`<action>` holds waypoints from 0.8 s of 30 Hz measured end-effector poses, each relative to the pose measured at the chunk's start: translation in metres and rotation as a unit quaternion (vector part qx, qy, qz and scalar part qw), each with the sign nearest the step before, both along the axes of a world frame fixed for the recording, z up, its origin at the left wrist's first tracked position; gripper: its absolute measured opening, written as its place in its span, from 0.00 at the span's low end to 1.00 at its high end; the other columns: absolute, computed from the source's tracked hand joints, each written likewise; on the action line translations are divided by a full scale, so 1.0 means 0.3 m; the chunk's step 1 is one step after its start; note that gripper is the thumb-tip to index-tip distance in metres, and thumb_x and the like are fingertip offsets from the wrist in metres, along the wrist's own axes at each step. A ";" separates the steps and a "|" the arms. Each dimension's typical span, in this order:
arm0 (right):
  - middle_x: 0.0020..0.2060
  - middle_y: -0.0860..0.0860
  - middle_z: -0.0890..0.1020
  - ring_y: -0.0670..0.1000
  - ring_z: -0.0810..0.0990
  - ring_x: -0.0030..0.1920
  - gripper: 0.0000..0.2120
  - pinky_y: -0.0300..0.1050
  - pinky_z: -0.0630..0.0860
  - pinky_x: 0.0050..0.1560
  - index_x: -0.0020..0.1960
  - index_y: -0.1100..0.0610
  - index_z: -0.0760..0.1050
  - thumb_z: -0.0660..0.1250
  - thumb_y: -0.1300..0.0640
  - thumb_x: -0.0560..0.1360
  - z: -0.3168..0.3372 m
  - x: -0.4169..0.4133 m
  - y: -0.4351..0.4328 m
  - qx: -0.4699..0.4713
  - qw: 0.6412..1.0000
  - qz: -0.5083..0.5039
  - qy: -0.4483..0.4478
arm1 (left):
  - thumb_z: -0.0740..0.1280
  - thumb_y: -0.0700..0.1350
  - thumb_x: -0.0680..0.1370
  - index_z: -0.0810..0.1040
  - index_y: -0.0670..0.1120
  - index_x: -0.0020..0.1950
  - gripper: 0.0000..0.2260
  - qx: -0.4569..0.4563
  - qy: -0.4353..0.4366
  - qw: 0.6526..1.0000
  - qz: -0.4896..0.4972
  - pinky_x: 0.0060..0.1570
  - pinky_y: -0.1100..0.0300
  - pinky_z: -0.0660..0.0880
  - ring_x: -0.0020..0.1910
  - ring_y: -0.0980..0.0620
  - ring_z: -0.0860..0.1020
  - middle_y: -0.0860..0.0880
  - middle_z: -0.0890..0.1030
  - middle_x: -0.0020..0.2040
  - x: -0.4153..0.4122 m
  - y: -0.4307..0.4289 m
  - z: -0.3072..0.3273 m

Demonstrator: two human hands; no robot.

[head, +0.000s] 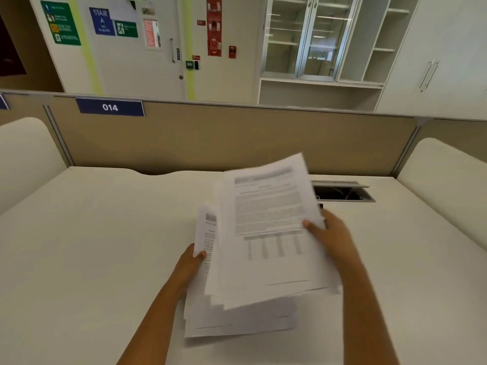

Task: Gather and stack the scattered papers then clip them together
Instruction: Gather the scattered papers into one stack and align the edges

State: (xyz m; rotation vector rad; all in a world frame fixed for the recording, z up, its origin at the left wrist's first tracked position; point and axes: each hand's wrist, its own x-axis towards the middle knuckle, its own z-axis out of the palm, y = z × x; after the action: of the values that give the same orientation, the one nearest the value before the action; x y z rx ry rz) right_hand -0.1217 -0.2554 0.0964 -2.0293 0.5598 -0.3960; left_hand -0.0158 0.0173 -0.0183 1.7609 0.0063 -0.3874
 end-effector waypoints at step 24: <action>0.52 0.51 0.84 0.51 0.84 0.49 0.21 0.52 0.80 0.54 0.59 0.55 0.77 0.72 0.48 0.69 -0.238 0.014 0.139 0.253 0.964 0.079 -0.021 | 0.64 0.47 0.77 0.71 0.52 0.66 0.17 -0.166 -0.083 0.982 -0.016 0.52 0.52 0.79 0.54 0.50 0.82 0.50 0.81 0.58 -0.075 -0.025 0.093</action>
State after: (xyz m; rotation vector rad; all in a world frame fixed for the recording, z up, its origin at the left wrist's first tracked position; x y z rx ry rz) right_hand -0.1174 -0.2136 0.0250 -1.5540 0.4171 -0.1754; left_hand -0.0383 0.0099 0.0094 1.4587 -0.1958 -0.2463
